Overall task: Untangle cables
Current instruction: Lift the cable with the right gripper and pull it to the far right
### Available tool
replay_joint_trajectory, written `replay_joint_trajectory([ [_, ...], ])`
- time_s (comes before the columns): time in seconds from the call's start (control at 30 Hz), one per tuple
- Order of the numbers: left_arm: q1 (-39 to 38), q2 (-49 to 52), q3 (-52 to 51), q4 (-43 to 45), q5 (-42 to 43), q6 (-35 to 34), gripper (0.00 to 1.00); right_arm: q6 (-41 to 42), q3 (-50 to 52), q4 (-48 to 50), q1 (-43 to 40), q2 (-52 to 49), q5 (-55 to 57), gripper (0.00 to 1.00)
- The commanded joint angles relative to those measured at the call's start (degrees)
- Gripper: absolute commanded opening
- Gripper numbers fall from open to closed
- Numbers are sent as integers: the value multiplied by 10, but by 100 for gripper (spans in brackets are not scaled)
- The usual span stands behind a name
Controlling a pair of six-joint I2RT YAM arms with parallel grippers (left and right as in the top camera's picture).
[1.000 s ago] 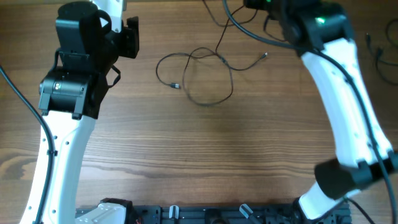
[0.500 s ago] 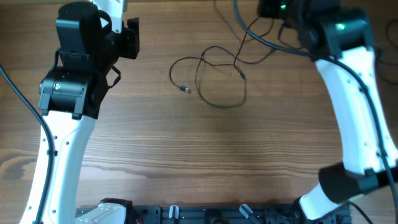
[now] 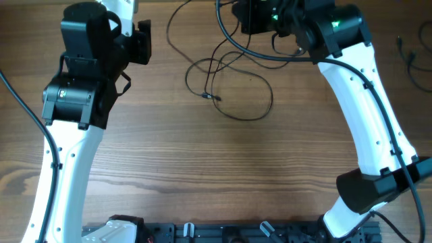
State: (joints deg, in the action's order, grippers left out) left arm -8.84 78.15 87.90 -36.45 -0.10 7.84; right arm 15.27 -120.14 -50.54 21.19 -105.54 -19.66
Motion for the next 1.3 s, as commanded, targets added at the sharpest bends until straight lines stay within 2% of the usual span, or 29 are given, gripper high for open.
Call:
replay_joint_trajectory([
  [0.0,3,-10,-3,2,7,8,54,-2,-3,2,-2,2,94,4],
  [0.33,3,-10,-3,0,7,7,54,-3,-3,-5,-3,10,312,4],
  [0.7,3,-10,-3,2,7,7,54,-19,-4,-18,-3,87,499,4],
  [0.93,3,-10,-2,2,7,7,54,-32,-4,-38,-39,130,523,4],
  [1.27,3,-10,-3,3,7,7,53,-3,-4,-99,-170,169,574,4],
])
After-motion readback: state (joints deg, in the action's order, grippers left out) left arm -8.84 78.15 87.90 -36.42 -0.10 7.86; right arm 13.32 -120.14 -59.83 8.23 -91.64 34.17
